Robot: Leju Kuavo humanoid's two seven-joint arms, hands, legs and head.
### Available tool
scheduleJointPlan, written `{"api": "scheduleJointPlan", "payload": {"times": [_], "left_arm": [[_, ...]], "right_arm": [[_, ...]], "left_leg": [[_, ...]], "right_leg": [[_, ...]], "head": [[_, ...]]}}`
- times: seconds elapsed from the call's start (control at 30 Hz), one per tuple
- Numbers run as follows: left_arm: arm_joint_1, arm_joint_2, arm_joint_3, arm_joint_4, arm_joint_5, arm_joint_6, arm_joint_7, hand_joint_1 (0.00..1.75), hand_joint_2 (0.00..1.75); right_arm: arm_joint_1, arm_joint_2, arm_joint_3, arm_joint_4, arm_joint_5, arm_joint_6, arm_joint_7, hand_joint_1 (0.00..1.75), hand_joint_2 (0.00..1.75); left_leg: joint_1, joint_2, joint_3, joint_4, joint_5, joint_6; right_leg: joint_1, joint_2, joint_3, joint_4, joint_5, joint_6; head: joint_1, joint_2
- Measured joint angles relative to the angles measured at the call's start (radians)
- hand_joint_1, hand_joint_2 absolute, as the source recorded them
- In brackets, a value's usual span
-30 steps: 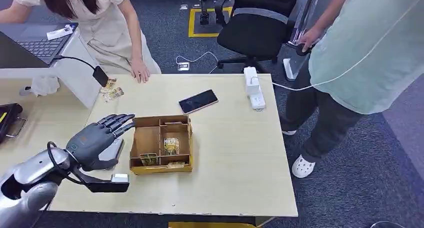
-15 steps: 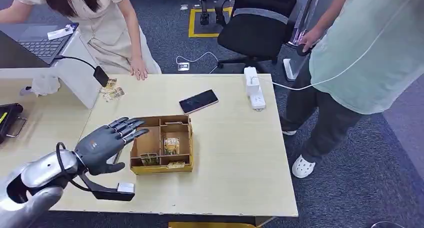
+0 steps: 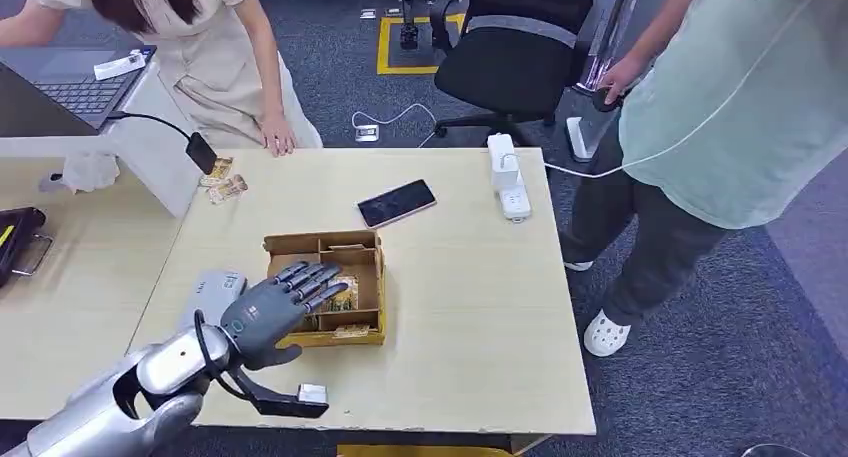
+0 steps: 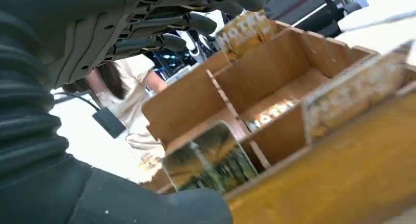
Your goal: Pass the card to the sensor for recognition and then transmit it.
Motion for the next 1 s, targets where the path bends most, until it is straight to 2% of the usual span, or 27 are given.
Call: {"api": "scheduleJointPlan", "payload": {"times": [0.17,0.5,0.8,0.93,1.0], "left_arm": [[0.000,-0.022,-0.020,0.018,-0.001,0.001,0.001,0.00,1.75],[0.000,-0.037,-0.026,0.030,-0.005,0.001,0.002,0.00,1.75],[0.006,-0.072,-0.044,0.074,-0.039,0.016,0.026,0.00,1.75],[0.004,-0.074,-0.045,0.079,0.011,0.001,-0.015,0.00,1.75],[0.002,-0.088,-0.046,0.081,0.013,0.001,-0.019,0.00,1.75]], "right_arm": [[0.000,0.000,0.000,0.000,0.000,0.000,0.000,0.00,1.75],[0.000,0.000,0.000,0.000,0.000,0.000,0.000,0.00,1.75],[-0.001,0.000,0.002,0.000,0.009,0.001,0.006,0.00,1.75],[-0.001,0.000,0.003,0.000,0.015,0.005,0.007,0.00,1.75],[-0.003,0.000,0.005,0.000,0.016,0.006,0.011,0.00,1.75]], "left_leg": [[0.000,0.000,0.000,0.000,0.000,0.000],[0.000,0.000,0.000,0.000,0.000,0.000],[0.000,0.000,0.000,0.000,0.000,0.000],[0.000,0.000,0.000,0.000,0.000,0.000],[0.000,0.000,0.000,0.000,0.000,0.000]], "right_leg": [[0.000,0.000,0.000,0.000,0.000,0.000],[0.000,0.000,0.000,0.000,0.000,0.000],[0.000,0.000,0.000,0.000,0.000,0.000],[0.000,0.000,0.000,0.000,0.000,0.000],[0.000,0.000,0.000,0.000,0.000,0.000]], "head": [[0.000,0.000],[0.000,0.000],[0.000,0.000],[0.000,0.000],[0.000,0.000]]}}
